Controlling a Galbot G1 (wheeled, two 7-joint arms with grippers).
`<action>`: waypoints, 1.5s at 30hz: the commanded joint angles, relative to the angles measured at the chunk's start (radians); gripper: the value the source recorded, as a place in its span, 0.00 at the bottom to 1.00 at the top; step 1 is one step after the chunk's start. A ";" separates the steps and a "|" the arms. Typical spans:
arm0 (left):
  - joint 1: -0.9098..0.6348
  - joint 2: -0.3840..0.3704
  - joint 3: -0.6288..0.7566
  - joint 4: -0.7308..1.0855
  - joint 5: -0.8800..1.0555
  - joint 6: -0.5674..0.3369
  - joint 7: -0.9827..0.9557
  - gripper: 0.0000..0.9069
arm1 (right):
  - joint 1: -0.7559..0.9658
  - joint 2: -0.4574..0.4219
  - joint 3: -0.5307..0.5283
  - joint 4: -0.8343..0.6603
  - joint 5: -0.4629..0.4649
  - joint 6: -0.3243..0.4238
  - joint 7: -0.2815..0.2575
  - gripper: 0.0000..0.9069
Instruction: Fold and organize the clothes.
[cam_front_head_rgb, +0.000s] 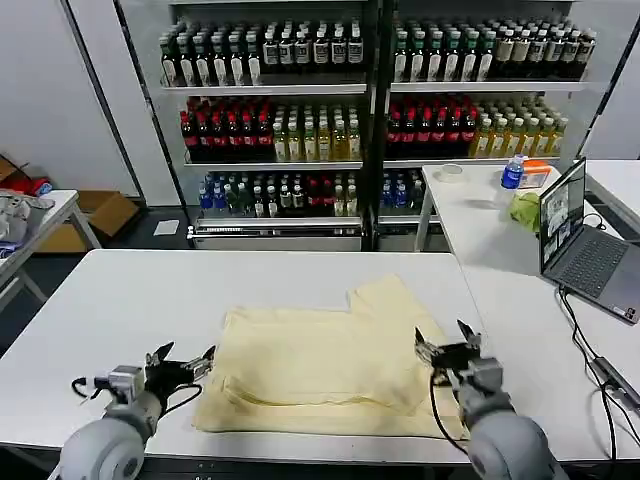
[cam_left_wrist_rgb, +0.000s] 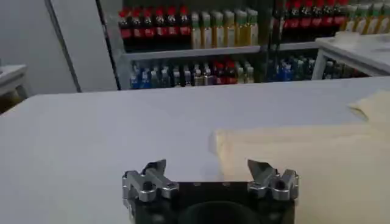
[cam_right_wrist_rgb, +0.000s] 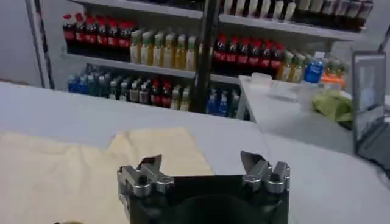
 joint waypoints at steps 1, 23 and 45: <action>-0.215 0.020 0.131 0.160 -0.025 0.001 -0.007 1.00 | 0.262 0.048 -0.113 -0.245 0.050 -0.010 0.022 1.00; -0.451 -0.091 0.294 0.423 -0.004 0.001 -0.001 1.00 | 0.501 0.216 -0.161 -0.697 0.042 -0.010 0.000 1.00; -0.478 -0.121 0.323 0.489 0.002 -0.013 0.009 0.01 | 0.562 0.312 -0.147 -0.863 0.036 -0.010 -0.015 0.00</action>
